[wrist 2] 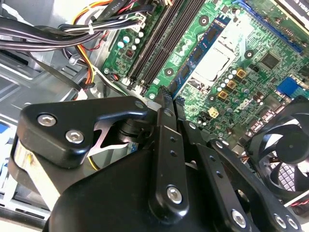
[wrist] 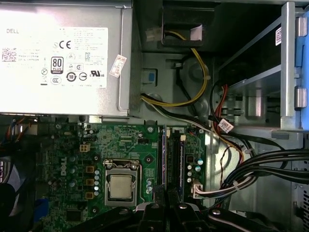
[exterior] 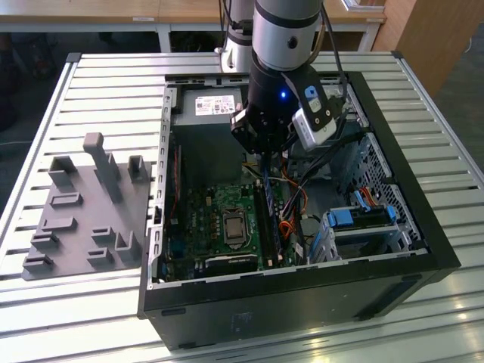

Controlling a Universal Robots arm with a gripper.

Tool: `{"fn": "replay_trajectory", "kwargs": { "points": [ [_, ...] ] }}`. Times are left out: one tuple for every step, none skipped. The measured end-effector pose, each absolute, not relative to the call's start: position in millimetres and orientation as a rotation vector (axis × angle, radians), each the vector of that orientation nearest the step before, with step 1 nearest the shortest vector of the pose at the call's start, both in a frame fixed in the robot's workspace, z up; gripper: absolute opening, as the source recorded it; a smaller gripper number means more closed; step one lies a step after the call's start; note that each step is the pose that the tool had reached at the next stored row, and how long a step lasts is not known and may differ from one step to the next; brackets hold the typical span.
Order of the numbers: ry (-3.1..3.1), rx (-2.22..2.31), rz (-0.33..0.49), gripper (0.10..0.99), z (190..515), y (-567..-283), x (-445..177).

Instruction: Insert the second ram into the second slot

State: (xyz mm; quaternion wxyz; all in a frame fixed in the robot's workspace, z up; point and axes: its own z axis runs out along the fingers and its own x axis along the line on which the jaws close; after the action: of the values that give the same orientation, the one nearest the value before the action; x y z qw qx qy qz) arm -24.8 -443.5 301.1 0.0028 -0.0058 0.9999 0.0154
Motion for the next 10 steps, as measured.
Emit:
{"fn": "replay_trajectory", "kwargs": {
  "points": [
    [3.136, -0.018, 0.048, 0.137, 300.7, -443.6, -24.8],
    [3.136, -0.018, 0.048, 0.137, 300.3, -443.6, -24.8],
    [3.136, -0.018, 0.049, 0.137, 299.8, -443.7, -24.8],
    [3.136, -0.018, 0.048, 0.137, 299.4, -443.8, -24.8],
    [3.136, -0.018, 0.048, 0.137, 299.0, -443.9, -24.8],
    [3.136, -0.018, 0.048, 0.137, 298.6, -444.0, -24.8],
    [3.137, -0.018, 0.048, 0.137, 298.1, -444.2, -24.8],
    [3.137, -0.018, 0.048, 0.137, 297.5, -444.3, -24.8],
    [3.138, -0.018, 0.049, 0.137, 296.9, -444.4, -24.8],
    [3.138, -0.018, 0.048, 0.137, 296.4, -444.6, -24.8]
  ]
}}
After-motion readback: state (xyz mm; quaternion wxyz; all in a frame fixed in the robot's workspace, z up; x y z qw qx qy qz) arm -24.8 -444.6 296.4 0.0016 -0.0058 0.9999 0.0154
